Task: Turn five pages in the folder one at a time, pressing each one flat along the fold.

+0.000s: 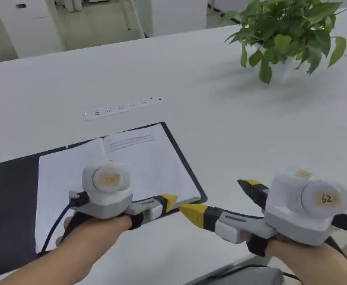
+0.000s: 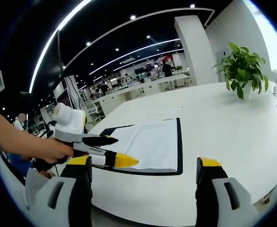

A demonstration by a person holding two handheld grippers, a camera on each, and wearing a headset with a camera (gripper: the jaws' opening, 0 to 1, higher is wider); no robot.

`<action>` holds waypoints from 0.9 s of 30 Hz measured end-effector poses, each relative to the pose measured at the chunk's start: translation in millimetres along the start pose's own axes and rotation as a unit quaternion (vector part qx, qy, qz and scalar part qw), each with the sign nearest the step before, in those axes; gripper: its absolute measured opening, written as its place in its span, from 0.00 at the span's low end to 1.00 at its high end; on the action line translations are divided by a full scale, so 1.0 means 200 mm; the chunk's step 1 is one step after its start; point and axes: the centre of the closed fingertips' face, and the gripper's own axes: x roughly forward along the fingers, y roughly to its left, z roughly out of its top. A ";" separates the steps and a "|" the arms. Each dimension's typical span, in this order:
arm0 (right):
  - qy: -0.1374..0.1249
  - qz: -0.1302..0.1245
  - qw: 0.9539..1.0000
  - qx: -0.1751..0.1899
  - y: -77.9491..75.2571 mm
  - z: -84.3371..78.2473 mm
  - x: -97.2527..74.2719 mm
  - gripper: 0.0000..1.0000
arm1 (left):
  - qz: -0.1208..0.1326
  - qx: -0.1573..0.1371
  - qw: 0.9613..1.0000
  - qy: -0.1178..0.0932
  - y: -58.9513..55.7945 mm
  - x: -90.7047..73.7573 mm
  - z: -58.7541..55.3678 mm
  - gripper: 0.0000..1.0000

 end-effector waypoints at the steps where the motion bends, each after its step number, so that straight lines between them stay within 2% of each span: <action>1: -0.002 -0.002 1.000 0.003 -0.01 0.00 -0.01 0.91 | -0.001 0.000 1.000 0.000 -0.01 0.02 0.00 0.90; 7: -0.016 -0.007 1.000 0.015 -0.02 0.02 -0.02 0.89 | -0.001 0.010 1.000 0.008 -0.03 0.13 -0.02 0.86; 14: -0.027 -0.009 0.999 0.028 -0.02 0.03 -0.01 0.87 | 0.013 -0.004 1.000 0.009 -0.01 0.25 -0.02 0.83; 22: -0.025 -0.013 0.999 0.043 -0.05 0.01 0.02 0.85 | 0.029 -0.011 0.999 0.012 0.02 0.33 -0.04 0.70; 27: -0.029 -0.014 0.998 0.051 -0.06 0.01 0.02 0.85 | 0.027 -0.018 0.999 0.005 -0.02 0.37 -0.04 0.69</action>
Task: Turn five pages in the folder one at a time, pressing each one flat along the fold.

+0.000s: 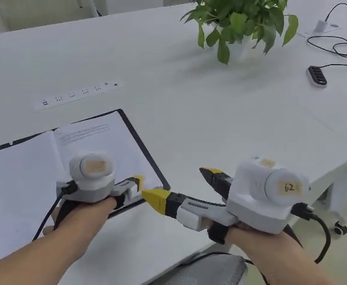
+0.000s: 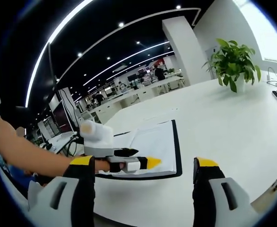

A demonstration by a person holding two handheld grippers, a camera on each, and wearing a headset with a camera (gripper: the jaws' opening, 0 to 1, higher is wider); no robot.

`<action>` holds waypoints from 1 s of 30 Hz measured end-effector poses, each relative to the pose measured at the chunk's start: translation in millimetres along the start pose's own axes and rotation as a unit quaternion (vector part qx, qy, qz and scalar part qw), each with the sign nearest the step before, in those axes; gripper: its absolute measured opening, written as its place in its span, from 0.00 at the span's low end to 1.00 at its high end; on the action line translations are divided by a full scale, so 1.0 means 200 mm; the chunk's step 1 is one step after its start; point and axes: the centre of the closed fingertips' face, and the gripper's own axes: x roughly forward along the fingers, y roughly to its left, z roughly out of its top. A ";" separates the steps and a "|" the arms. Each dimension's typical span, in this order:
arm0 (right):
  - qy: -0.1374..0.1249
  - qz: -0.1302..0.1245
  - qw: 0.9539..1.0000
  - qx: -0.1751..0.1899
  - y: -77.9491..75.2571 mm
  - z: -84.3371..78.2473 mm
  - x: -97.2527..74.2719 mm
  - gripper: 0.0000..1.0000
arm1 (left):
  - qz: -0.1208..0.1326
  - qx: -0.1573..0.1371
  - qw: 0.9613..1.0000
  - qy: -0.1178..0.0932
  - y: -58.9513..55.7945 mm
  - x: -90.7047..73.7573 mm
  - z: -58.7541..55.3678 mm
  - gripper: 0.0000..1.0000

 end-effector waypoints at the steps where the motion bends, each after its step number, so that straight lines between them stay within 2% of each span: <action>1: -0.001 0.000 1.000 0.002 0.00 0.00 0.00 0.85 | 0.000 0.000 1.000 0.000 -0.01 0.00 0.00 0.70; 5: 0.001 -0.002 1.000 0.009 -0.01 -0.01 0.01 0.84 | -0.002 0.000 1.000 0.011 -0.06 0.03 -0.05 0.69; 8: 0.001 -0.002 1.000 0.013 -0.01 -0.01 0.01 0.83 | 0.016 0.026 0.999 0.010 -0.04 0.05 -0.08 0.65; 12: 0.002 -0.002 1.000 0.016 -0.01 -0.02 0.02 0.81 | 0.027 0.034 0.999 0.003 -0.02 0.04 -0.08 0.59; 20: 0.010 -0.005 1.000 0.023 -0.02 -0.04 0.02 0.80 | 0.025 0.039 0.998 -0.049 -0.01 0.03 -0.09 0.56; 28: 0.016 -0.003 1.000 0.026 -0.02 -0.05 0.03 0.77 | 0.021 0.037 0.997 -0.072 0.01 0.02 -0.09 0.48; 30: 0.021 -0.002 0.999 0.025 -0.02 -0.06 0.04 0.76 | 0.028 0.034 0.996 -0.074 0.04 0.01 -0.09 0.41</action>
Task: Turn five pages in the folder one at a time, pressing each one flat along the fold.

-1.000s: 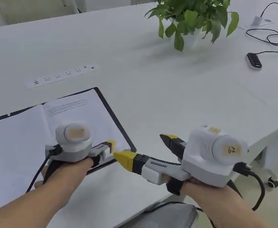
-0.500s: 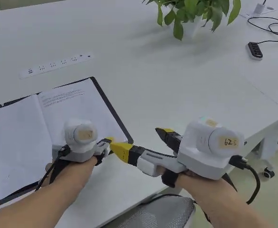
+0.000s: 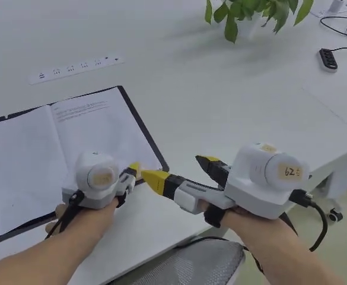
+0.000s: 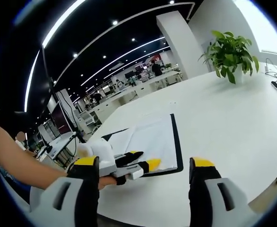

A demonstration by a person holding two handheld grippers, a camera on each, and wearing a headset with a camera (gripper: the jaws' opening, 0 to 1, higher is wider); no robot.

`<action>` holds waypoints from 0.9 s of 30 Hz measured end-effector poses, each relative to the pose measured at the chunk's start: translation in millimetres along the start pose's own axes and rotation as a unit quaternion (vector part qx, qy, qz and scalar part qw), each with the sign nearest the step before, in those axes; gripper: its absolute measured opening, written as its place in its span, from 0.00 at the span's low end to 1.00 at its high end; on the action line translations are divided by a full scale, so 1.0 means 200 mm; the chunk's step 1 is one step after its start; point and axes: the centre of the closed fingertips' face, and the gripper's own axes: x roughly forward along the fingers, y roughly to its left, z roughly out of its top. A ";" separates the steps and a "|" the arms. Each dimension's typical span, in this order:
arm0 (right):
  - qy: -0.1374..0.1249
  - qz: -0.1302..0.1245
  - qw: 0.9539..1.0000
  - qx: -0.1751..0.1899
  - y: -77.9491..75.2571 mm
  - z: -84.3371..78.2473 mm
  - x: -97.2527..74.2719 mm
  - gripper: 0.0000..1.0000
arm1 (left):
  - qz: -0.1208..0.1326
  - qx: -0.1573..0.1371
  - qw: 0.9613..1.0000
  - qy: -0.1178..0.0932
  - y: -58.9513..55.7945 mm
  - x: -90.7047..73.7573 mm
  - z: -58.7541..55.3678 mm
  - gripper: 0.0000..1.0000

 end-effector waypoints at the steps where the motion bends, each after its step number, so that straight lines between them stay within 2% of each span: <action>1: 0.001 0.000 1.000 -0.002 0.00 0.00 0.00 0.76 | 0.000 -0.006 1.000 -0.001 0.02 0.00 0.00 0.37; 6: 0.007 0.005 1.000 0.000 0.01 -0.01 0.03 0.76 | -0.003 0.000 1.000 0.003 0.03 0.00 -0.01 0.30; 11: 0.016 0.011 1.000 0.000 0.02 -0.02 0.06 0.76 | 0.004 -0.017 1.000 0.000 0.05 0.01 -0.01 0.24; 14: 0.023 0.014 1.000 -0.001 0.01 -0.03 0.08 0.75 | 0.019 -0.030 0.999 0.003 0.10 0.01 0.00 0.16; 15: 0.024 0.016 1.000 -0.001 0.02 -0.04 0.09 0.75 | 0.013 -0.036 0.999 0.004 0.09 0.01 -0.01 0.13; 17: 0.025 0.018 1.000 -0.001 0.02 -0.04 0.10 0.75 | 0.014 -0.020 1.000 0.004 0.09 0.01 0.00 0.13; 20: 0.036 0.022 0.999 -0.002 0.02 -0.05 0.14 0.74 | 0.015 -0.030 0.999 0.005 0.09 0.01 0.00 0.13; 22: 0.046 0.033 0.998 -0.004 0.02 -0.06 0.16 0.70 | 0.018 -0.042 0.999 0.004 0.09 0.01 0.00 0.12; 23: 0.053 0.039 0.998 0.004 0.03 -0.06 0.17 0.67 | 0.019 -0.047 0.999 0.003 0.09 0.01 0.00 0.12; 26: 0.084 0.062 0.992 0.074 0.06 -0.10 0.23 0.56 | 0.018 -0.042 0.999 0.002 0.09 0.01 0.00 0.12; 27: 0.083 0.062 0.991 0.079 0.06 -0.10 0.24 0.53 | 0.019 -0.043 0.999 0.001 0.09 0.01 0.00 0.12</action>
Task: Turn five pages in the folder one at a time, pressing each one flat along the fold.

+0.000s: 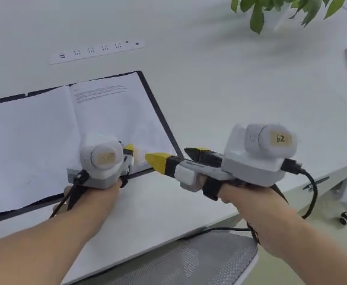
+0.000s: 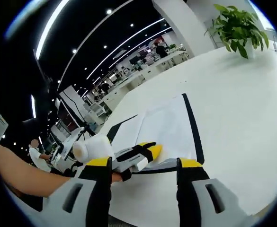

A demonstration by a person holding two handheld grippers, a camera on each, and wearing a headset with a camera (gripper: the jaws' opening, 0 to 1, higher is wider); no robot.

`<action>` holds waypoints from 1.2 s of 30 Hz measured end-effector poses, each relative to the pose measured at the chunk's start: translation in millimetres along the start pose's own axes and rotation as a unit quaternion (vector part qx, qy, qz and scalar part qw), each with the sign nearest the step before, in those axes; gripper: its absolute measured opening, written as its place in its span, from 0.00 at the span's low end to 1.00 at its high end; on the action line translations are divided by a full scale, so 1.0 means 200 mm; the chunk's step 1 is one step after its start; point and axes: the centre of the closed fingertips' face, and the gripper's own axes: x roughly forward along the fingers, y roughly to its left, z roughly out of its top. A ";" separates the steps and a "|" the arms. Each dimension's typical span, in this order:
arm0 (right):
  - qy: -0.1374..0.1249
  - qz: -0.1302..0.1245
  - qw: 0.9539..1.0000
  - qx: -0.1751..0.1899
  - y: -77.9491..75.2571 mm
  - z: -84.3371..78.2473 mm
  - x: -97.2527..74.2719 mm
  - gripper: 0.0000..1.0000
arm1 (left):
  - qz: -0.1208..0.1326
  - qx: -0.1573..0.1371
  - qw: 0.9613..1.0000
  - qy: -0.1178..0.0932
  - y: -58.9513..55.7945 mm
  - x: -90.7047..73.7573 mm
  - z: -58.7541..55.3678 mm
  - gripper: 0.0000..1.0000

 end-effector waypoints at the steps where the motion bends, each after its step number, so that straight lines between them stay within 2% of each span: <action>1: 0.006 -0.004 1.000 0.000 -0.02 -0.01 0.04 0.52 | 0.000 0.000 1.000 0.000 0.00 0.00 0.00 0.12; 8: 0.042 -0.009 0.999 0.012 -0.06 -0.10 0.16 0.42 | -0.001 -0.002 1.000 -0.001 0.00 0.00 0.01 0.13; 12: 0.051 -0.013 0.998 0.025 -0.09 -0.13 0.21 0.38 | 0.000 -0.004 1.000 -0.002 0.00 0.00 0.00 0.13; 17: 0.057 -0.020 0.998 0.035 -0.13 -0.16 0.26 0.38 | 0.000 -0.005 1.000 -0.003 0.01 0.00 0.00 0.13; 25: 0.042 -0.027 0.997 0.063 -0.16 -0.14 0.28 0.38 | 0.000 -0.005 1.000 -0.005 0.01 0.00 0.00 0.13; 30: 0.045 -0.032 0.995 0.078 -0.18 -0.15 0.28 0.35 | 0.000 -0.005 1.000 -0.006 0.01 0.00 0.00 0.13; 36: 0.035 -0.028 0.995 0.087 -0.16 -0.14 0.27 0.35 | -0.001 -0.004 1.000 -0.006 0.01 0.00 0.00 0.13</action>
